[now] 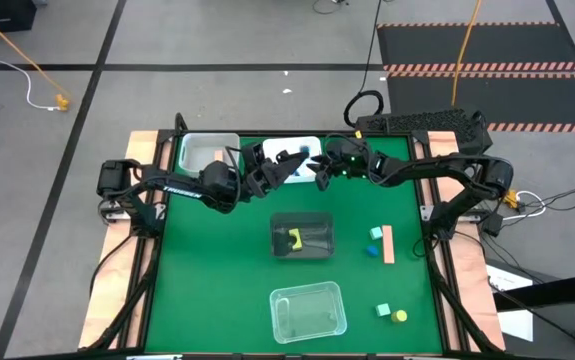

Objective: Sort & place blocks by color
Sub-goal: Put the top brown block into the gray bin

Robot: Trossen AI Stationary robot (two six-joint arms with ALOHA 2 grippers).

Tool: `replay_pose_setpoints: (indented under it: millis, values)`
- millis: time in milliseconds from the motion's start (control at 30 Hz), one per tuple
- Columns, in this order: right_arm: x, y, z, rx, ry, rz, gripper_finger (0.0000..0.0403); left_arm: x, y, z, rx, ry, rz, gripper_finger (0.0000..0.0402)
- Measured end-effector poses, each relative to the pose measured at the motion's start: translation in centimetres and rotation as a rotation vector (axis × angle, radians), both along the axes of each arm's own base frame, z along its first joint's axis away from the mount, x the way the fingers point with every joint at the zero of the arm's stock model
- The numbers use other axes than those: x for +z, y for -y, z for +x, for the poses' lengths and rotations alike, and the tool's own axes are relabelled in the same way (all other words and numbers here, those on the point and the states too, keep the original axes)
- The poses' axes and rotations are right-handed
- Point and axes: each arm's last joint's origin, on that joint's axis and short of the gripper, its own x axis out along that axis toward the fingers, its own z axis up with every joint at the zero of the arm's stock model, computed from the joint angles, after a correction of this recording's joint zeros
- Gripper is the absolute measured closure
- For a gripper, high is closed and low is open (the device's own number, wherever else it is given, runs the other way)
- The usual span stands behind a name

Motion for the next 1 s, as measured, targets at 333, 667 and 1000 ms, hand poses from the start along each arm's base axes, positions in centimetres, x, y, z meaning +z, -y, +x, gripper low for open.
replay_pose_setpoints:
  millis: [333, 667, 1000]
  values:
    - [5.7, -0.8, -2.8, 0.027, 0.082, -0.187, 0.0239, 0.0, 0.5, 0.0, -0.048, -0.003, 0.035, 0.0146]
    - [6.6, -1.5, -8.8, -0.136, -0.248, -0.15, 0.0239, 0.0, 0.0, 0.0, -0.027, -0.006, 0.071, 0.0146]
    - [2.3, 0.0, -10.4, -0.105, -0.632, 0.01, 0.0238, 0.0, -1.7, -0.1, 0.019, -0.008, 0.068, 0.0146]
